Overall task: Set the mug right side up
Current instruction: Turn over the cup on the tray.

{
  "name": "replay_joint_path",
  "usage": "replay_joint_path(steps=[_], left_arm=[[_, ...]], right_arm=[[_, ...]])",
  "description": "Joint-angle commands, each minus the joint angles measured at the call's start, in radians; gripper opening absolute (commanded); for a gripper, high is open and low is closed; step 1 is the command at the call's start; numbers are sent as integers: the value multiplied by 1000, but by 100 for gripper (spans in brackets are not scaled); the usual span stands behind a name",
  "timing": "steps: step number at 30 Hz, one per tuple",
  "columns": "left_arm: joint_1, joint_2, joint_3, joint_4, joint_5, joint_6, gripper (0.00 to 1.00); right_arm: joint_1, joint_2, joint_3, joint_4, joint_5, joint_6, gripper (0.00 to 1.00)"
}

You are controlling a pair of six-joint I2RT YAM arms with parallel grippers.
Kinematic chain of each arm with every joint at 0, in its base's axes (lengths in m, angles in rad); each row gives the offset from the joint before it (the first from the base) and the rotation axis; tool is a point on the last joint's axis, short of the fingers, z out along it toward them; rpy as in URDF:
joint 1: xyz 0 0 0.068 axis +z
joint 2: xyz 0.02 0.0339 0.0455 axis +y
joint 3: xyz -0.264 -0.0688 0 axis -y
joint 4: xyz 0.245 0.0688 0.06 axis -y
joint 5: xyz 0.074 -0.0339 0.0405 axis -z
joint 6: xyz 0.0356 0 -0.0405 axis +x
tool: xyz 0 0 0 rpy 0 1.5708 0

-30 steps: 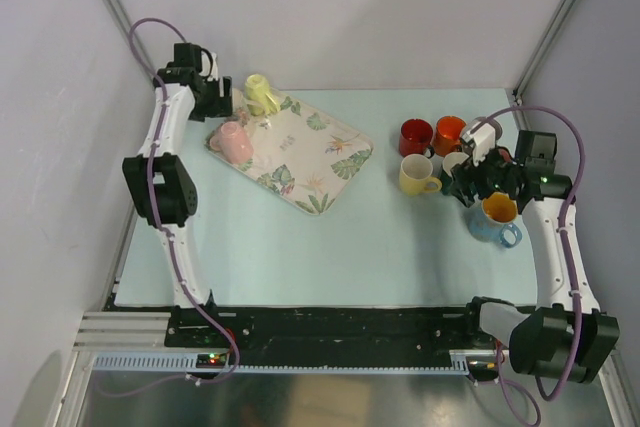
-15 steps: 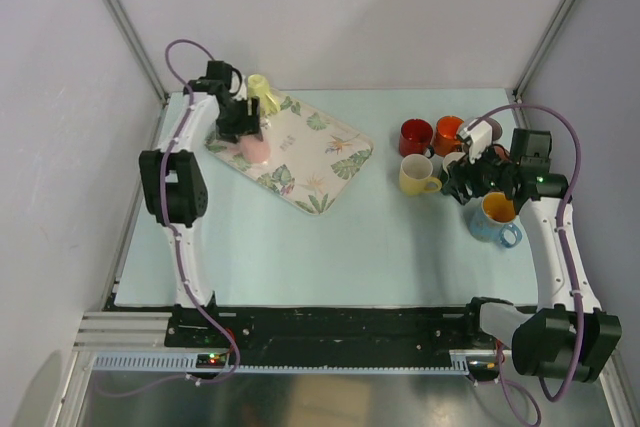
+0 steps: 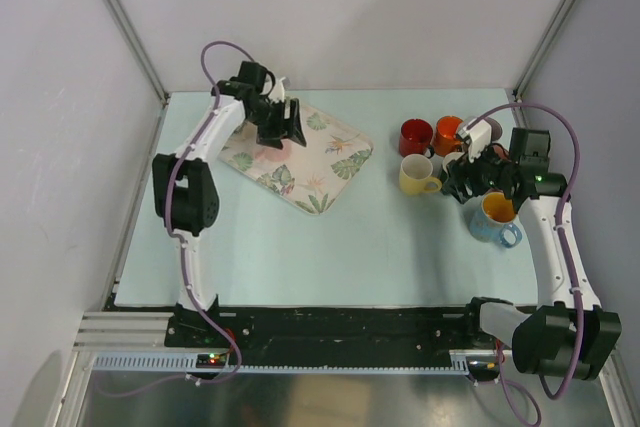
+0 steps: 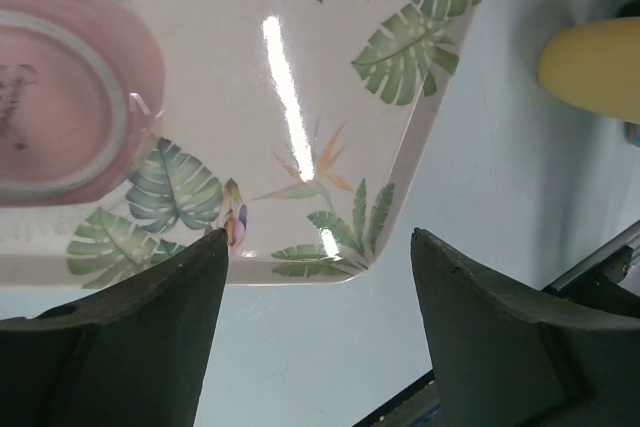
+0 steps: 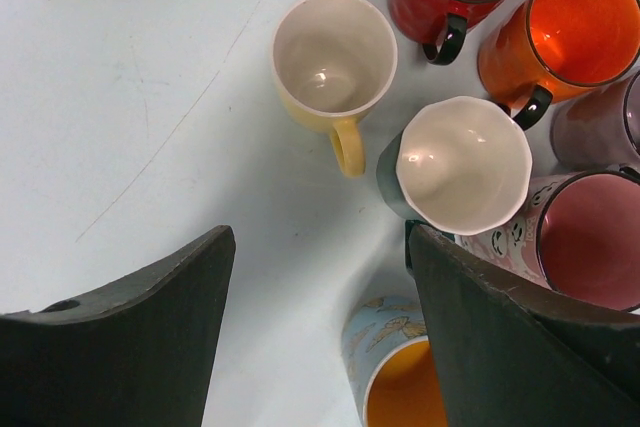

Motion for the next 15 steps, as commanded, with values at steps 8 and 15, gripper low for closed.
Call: replay_joint_path(steps=[8,15], left_arm=[[93,-68,141,-19,-160,377,79],[80,4,175,-19,-217,585,81]], right_arm=[[12,-4,-22,68,-13,26,76],[25,0,-27,81,-18,33,76]])
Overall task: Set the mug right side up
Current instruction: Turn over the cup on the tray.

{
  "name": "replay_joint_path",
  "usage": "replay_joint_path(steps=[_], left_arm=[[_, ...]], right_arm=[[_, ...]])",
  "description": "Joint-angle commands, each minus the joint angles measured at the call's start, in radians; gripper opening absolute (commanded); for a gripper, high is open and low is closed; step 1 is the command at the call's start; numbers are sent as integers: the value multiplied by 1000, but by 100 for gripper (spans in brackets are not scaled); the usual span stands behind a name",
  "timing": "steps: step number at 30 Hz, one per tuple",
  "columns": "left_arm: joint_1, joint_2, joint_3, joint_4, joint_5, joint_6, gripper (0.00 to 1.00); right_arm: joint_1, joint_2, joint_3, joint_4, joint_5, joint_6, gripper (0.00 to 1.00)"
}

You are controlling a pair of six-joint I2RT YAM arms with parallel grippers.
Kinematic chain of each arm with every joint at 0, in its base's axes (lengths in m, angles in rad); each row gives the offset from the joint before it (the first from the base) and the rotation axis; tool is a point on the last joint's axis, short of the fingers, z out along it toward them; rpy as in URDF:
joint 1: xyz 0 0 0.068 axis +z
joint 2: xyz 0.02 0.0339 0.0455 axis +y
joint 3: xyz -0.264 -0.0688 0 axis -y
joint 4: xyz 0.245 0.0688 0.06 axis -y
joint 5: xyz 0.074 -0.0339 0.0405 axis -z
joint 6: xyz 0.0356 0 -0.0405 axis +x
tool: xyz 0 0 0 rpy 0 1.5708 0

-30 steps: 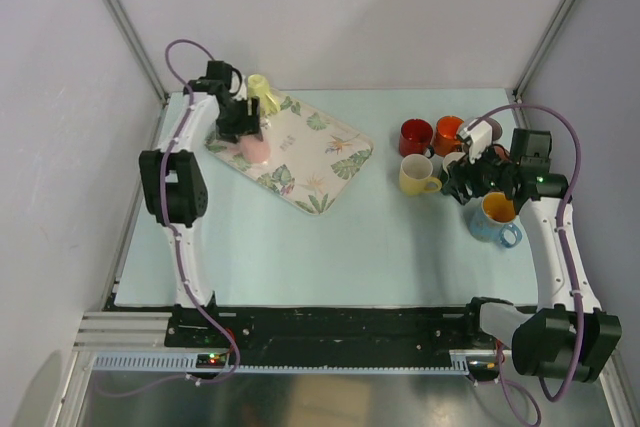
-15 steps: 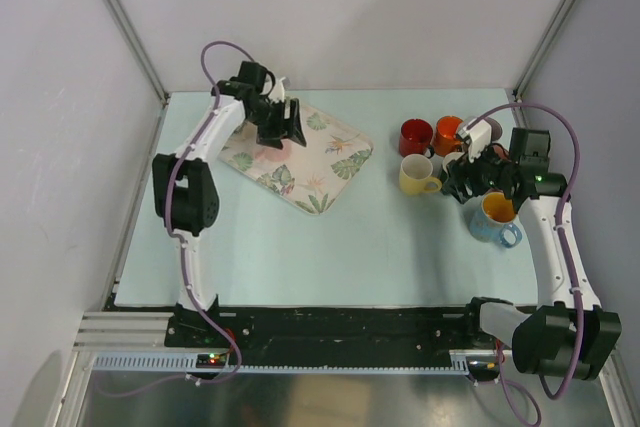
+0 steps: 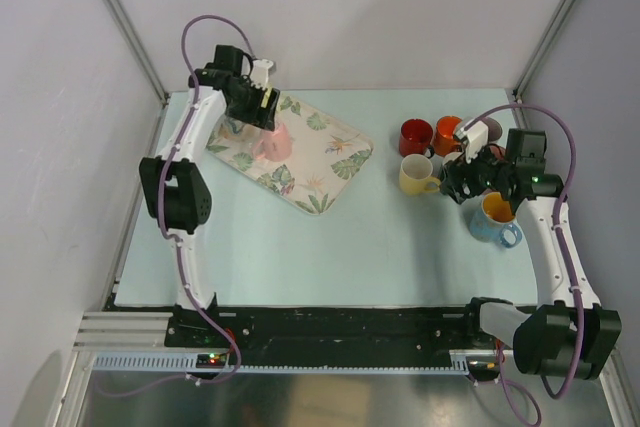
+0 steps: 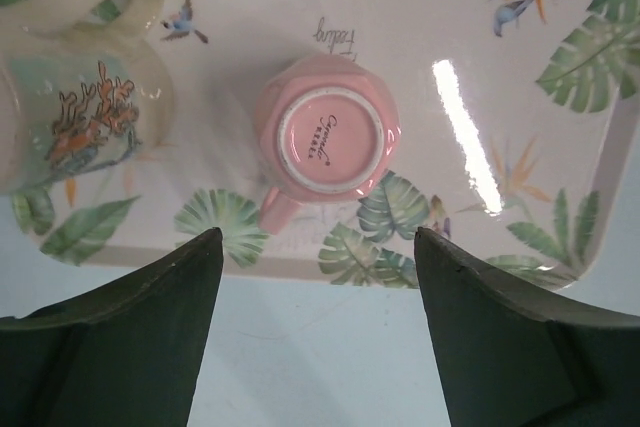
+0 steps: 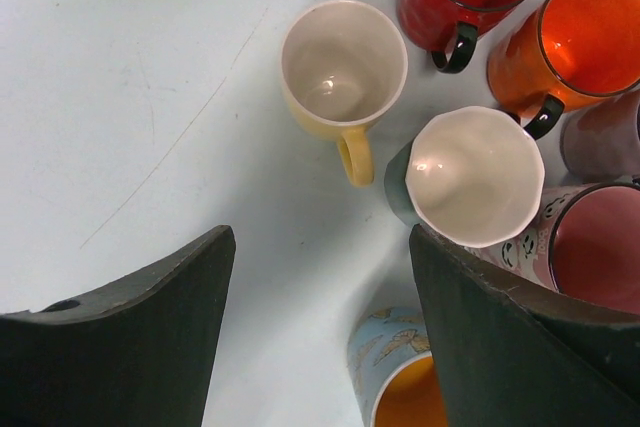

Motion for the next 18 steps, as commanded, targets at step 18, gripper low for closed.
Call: replay_joint_path(steps=[18], left_arm=[[-128,1,-99,-4,87,104,76]], right_arm=[[17,5,-19,63,-16,28,76]])
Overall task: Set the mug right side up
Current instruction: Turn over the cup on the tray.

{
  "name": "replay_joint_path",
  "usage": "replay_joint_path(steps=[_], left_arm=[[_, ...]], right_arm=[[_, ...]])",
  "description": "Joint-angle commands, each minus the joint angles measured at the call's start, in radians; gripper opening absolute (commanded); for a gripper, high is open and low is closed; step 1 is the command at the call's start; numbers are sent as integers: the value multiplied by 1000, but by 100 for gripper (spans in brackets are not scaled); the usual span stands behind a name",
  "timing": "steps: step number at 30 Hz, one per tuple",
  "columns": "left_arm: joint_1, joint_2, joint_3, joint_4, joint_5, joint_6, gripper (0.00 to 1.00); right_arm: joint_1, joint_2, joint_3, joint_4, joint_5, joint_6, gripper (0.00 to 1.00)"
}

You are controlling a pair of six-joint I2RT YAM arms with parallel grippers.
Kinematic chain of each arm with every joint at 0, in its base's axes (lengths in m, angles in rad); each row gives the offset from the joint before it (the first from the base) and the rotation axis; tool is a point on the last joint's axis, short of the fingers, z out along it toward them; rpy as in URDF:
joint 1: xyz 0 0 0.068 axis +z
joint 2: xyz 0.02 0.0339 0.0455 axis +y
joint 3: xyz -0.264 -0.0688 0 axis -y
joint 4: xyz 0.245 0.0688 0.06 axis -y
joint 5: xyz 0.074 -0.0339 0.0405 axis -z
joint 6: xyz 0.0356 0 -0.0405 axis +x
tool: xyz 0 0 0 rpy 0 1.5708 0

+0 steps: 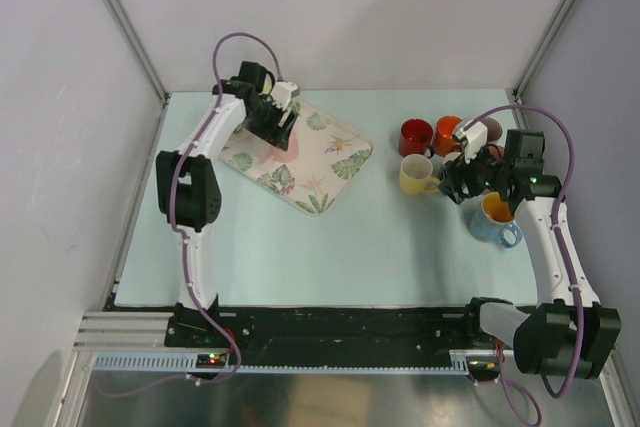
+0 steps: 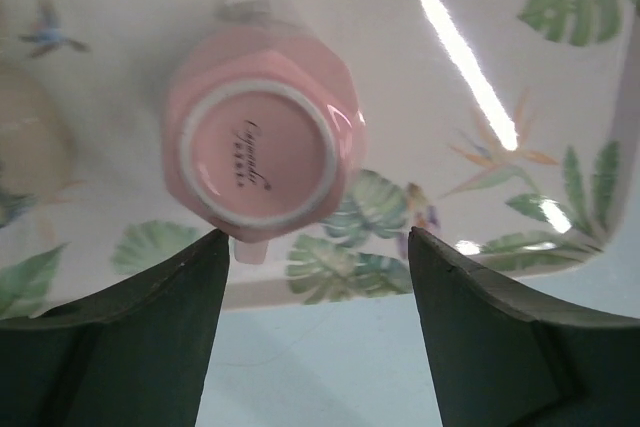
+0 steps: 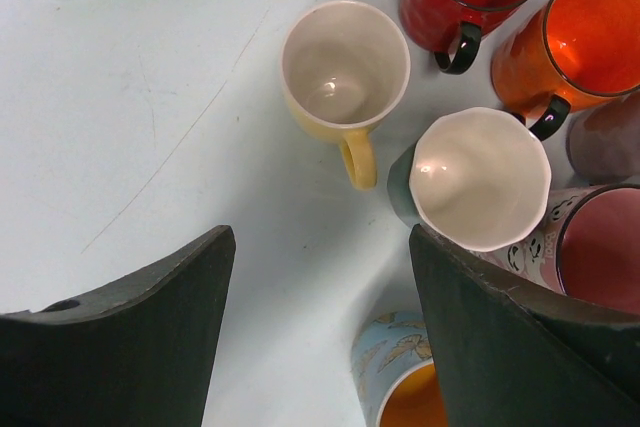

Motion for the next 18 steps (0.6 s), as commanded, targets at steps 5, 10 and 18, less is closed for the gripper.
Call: replay_joint_path(steps=[5,10,18], left_arm=[[-68,-111,-103,-10,95,-121,74],[-61,-146,-155,9,-54,-125,75],[-65,-30,-124,66,-176,-355,72]], right_arm=[[15,4,-2,39,-14,11,77],[16,-2,-14,45,-18,15,76],[41,-10,-22,60,-11,22,76]])
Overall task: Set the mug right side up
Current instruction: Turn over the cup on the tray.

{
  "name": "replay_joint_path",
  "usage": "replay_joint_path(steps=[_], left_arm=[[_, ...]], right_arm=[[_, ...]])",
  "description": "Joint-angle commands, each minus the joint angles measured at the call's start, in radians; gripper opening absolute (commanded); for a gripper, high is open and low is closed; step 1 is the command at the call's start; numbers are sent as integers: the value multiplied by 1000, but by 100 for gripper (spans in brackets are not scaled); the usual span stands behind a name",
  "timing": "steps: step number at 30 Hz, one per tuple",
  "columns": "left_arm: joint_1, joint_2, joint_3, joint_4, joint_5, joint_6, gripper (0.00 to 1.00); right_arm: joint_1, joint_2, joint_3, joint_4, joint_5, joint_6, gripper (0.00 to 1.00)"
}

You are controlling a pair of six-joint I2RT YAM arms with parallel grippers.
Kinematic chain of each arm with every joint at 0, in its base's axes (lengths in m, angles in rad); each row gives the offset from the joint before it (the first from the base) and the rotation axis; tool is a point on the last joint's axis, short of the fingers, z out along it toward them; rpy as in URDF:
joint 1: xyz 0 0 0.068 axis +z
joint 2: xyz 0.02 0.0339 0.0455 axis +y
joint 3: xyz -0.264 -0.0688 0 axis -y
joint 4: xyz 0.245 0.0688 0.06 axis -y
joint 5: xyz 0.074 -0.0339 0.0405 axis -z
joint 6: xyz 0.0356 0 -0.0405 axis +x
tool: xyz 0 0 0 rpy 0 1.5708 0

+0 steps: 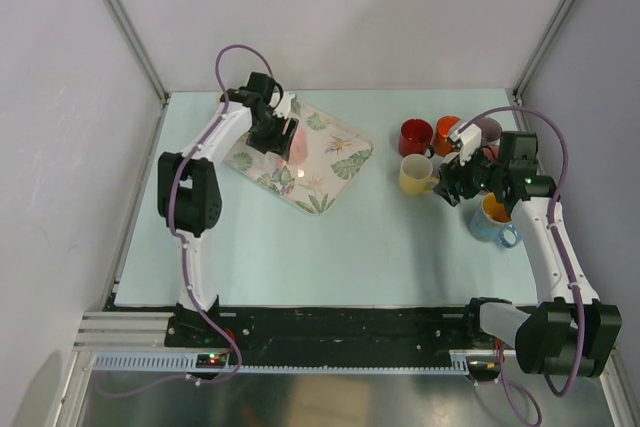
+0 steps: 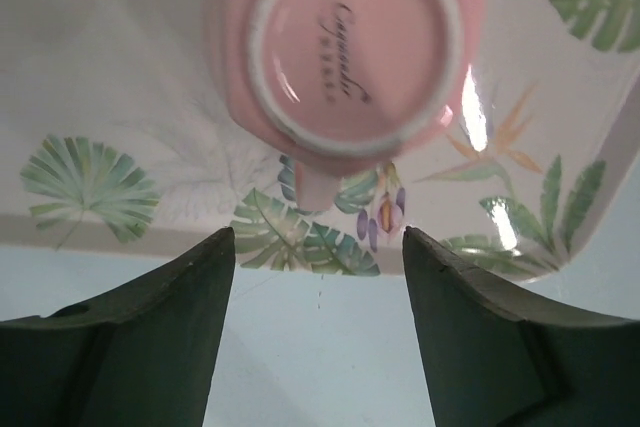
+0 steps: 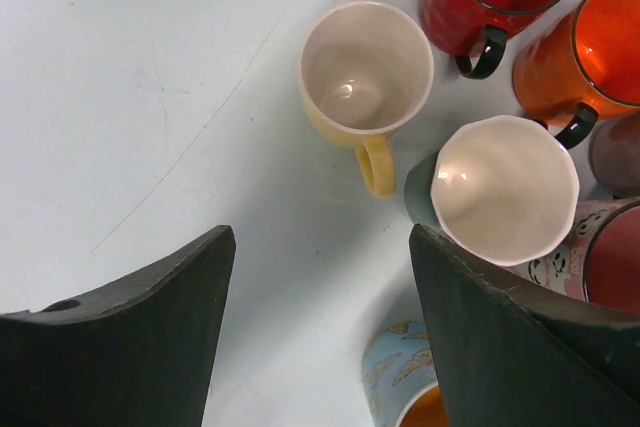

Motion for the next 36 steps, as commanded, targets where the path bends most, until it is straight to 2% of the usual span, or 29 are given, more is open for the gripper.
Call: replay_joint_path(steps=[1,6,13,16,18,22,28,33,36], left_arm=[[-7,53,45,55,-74,-111,70],[-8,116,80,81,-42,-71,55],[-7,157,131,89,71,-36,21],[-7,131,126,88,153,-48,10],[-4,102,111,89,227,-57,4],[20,55,70,89,413,-103,0],[80,31,22,100,704,-215,0],[124,22,2,110,930,-279,0],[154,2,-25,110,1012,-311,0]], right_arm=[[17,-19,0,37,-9,13,76],[19,-27,0,25,-14,15,76],[34,-14,0,49,-11,43,76],[64,7,6,117,-2,144,76],[92,38,25,187,-6,274,76],[159,150,90,331,-41,573,76],[245,358,230,457,-93,868,77],[286,534,379,506,-158,1032,79],[323,636,464,528,-179,1122,82]])
